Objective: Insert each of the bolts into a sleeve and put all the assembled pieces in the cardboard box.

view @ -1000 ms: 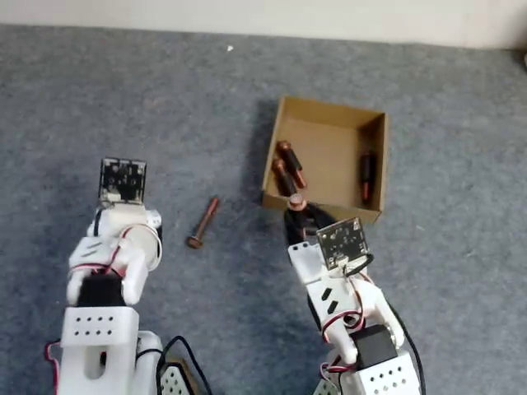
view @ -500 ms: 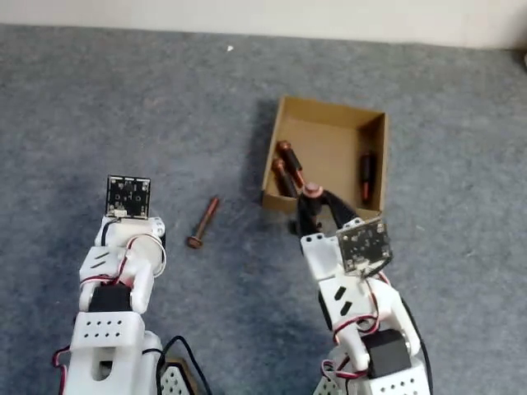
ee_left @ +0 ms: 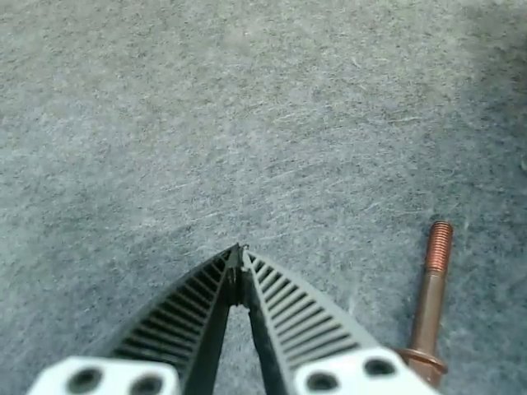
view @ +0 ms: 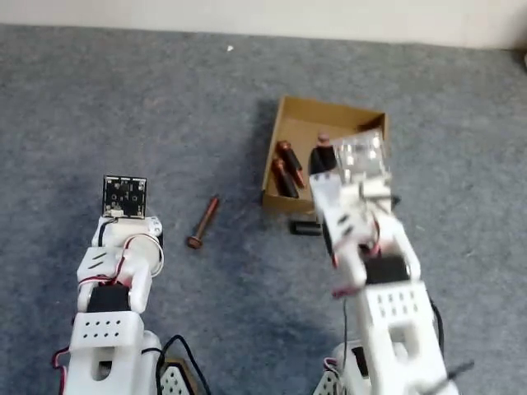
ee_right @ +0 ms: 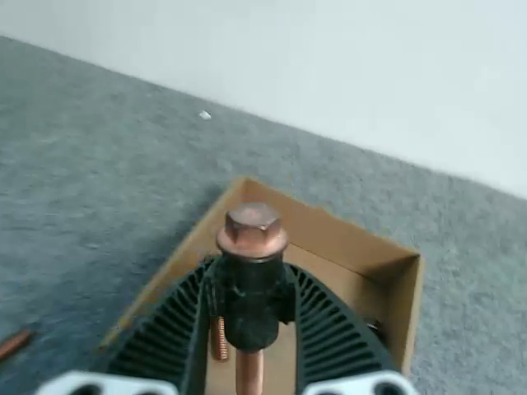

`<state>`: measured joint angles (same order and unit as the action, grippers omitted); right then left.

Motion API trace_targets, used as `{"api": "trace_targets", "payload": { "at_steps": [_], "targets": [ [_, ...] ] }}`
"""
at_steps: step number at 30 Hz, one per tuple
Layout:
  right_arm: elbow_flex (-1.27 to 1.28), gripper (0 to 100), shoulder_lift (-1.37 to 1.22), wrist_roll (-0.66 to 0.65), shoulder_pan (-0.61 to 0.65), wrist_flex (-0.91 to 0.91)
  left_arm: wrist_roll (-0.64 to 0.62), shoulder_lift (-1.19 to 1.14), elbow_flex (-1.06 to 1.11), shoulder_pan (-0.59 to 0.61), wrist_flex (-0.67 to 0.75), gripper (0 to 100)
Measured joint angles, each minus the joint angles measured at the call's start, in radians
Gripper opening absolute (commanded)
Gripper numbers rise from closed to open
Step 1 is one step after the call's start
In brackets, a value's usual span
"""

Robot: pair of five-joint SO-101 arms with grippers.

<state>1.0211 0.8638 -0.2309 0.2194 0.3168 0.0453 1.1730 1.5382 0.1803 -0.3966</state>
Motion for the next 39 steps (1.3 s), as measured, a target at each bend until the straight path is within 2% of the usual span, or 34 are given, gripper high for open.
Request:
{"api": "trace_targets", "payload": {
  "at_steps": [11, 15, 18, 21, 28, 35, 39],
  "targets": [
    [-0.382, 0.6, -0.775, 0.000, -0.041, -0.074, 0.000, 0.000, 0.000, 0.000, 0.000, 1],
    [-0.525, 1.2, -0.987, 0.000, -0.074, -0.074, 0.000, 0.000, 0.000, 0.000, 0.000, 1],
    [-0.612, 6.0, -1.086, 0.000, -0.083, -0.035, 0.000, 0.000, 0.000, 0.000, 0.000, 1],
    [-0.692, 9.4, -1.114, 0.000, -0.084, 0.071, 0.000, 0.000, 0.000, 0.000, 0.000, 1],
    [-0.844, 9.4, -1.053, 0.000, -0.084, 0.422, 0.000, 0.000, 0.000, 0.000, 0.000, 1],
    [-0.858, 9.4, -0.858, 0.000, -0.043, 0.698, 0.000, 0.000, 0.000, 0.000, 0.000, 1],
    [-0.858, 9.4, -0.816, -0.046, -0.006, 0.842, 0.000, 0.000, 0.000, 0.000, 0.000, 1]
  ]
}}
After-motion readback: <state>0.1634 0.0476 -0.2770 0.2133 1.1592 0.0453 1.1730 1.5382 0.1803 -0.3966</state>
